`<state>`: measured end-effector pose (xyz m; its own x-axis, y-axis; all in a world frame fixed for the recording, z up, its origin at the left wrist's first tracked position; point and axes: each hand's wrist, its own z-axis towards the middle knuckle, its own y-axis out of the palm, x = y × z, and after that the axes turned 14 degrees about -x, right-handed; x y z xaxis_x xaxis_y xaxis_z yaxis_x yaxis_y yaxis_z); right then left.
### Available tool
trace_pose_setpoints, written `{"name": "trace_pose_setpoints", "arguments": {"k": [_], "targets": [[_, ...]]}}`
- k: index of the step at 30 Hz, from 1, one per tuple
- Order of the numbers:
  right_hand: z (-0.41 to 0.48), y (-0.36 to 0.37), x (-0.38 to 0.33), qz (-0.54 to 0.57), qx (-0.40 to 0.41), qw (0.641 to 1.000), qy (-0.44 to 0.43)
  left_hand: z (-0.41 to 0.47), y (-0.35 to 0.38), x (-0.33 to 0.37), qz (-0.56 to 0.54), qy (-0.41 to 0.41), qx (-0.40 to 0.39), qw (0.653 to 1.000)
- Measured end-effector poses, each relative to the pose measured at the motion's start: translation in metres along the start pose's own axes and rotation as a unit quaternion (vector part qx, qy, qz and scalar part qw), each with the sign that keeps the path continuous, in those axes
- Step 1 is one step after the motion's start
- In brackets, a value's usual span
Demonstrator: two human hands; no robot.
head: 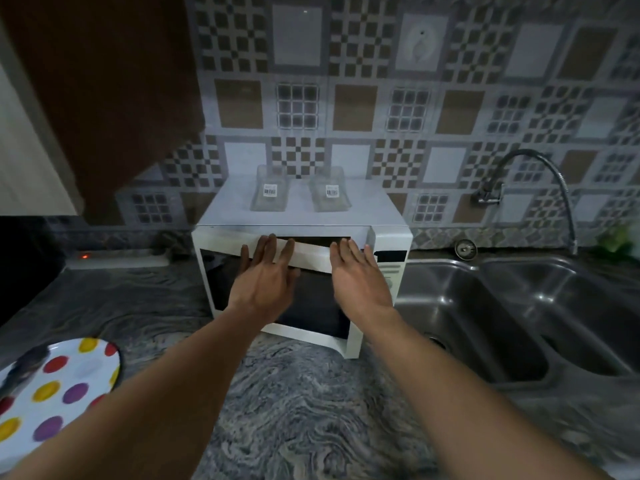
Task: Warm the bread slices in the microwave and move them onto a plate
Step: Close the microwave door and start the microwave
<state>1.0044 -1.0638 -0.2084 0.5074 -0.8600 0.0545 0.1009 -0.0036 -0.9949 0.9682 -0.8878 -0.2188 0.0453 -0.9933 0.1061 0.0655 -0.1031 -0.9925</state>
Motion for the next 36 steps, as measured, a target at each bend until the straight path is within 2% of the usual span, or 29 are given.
{"name": "trace_pose_setpoints", "arguments": {"k": [4, 15, 18, 24, 36], "targets": [[0.024, 0.009, 0.024, -0.014, 0.027, 0.999, -0.030, 0.020, 0.007, 0.007, 0.032, -0.024, 0.002, 0.999], [0.047, 0.006, 0.039, -0.006, -0.008, 0.999, -0.038, 0.053, -0.014, 0.008, 0.089, -0.054, -0.036, 0.994], [0.081, -0.001, 0.062, 0.011, -0.022, 0.999, -0.047, 0.087, -0.023, 0.008, 0.072, -0.059, -0.048, 0.994], [0.089, -0.015, 0.066, 0.054, -0.048, 0.996, -0.046, 0.087, -0.031, 0.005, 0.053, -0.042, -0.046, 0.997], [0.094, -0.028, 0.067, 0.066, -0.061, 0.995, -0.031, 0.089, -0.036, 0.006, 0.059, -0.054, -0.046, 0.996]]}}
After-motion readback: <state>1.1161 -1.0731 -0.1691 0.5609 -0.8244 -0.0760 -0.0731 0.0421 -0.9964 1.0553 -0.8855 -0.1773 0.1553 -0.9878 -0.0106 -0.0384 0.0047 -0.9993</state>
